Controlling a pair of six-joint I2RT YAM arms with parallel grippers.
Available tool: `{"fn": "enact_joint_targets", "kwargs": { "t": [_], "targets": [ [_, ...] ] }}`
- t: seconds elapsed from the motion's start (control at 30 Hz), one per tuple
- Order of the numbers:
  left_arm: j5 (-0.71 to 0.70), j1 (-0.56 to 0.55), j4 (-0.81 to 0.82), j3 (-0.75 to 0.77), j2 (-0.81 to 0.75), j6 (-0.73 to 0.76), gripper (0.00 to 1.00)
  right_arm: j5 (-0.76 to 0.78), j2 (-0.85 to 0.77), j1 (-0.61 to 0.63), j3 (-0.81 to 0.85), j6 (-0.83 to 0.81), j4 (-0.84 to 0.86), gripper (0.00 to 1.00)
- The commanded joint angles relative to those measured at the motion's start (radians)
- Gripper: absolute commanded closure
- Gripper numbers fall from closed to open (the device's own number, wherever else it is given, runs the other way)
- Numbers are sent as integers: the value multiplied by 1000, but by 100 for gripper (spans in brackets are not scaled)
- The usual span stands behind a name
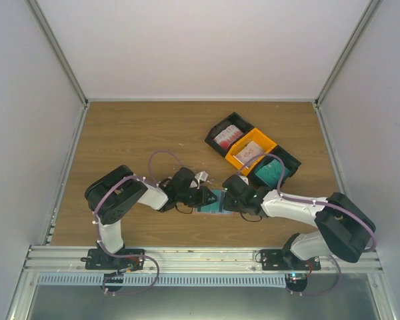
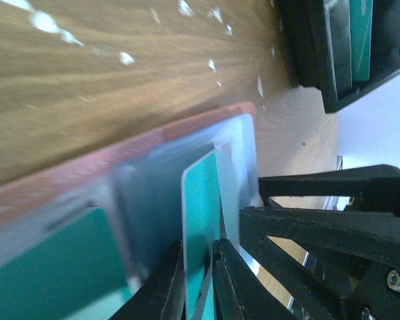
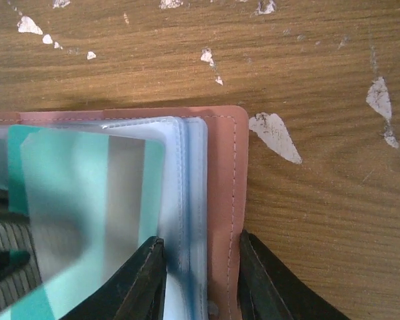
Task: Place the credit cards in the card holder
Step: Insert the credit card into the card holder.
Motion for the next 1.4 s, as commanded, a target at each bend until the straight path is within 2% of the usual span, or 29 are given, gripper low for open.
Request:
{"fn": "enact_joint_targets", "kwargs": {
  "t": [0.0,0.23,0.43,0.63,0.77,0.97,1.37],
  "targets": [
    [-48,-45,-131,20,-21,87,82,-49,8,-4,-50,39,-45,68],
    [-144,-56,-286,14,-146,132,64,-33,-69,-24,-40,32,-73,62],
    [-221,-70,-378,10,-216,130,56,-59,-72,-32,-49,11,-45,62],
    [-222,-72,-361,-1,-220,131,49,-68,-83,-38,-72,7,-12,61],
    [-219,-74,-388,40,-166,148,50,-78,-73,-40,-76,-2,8,61],
    [-211,-92,-406,76,-127,166,60,-93,-44,-40,-77,-9,31,62],
    [-128,-111,-341,98,-111,222,75,-88,-61,-42,-82,-4,42,62]
  ]
}}
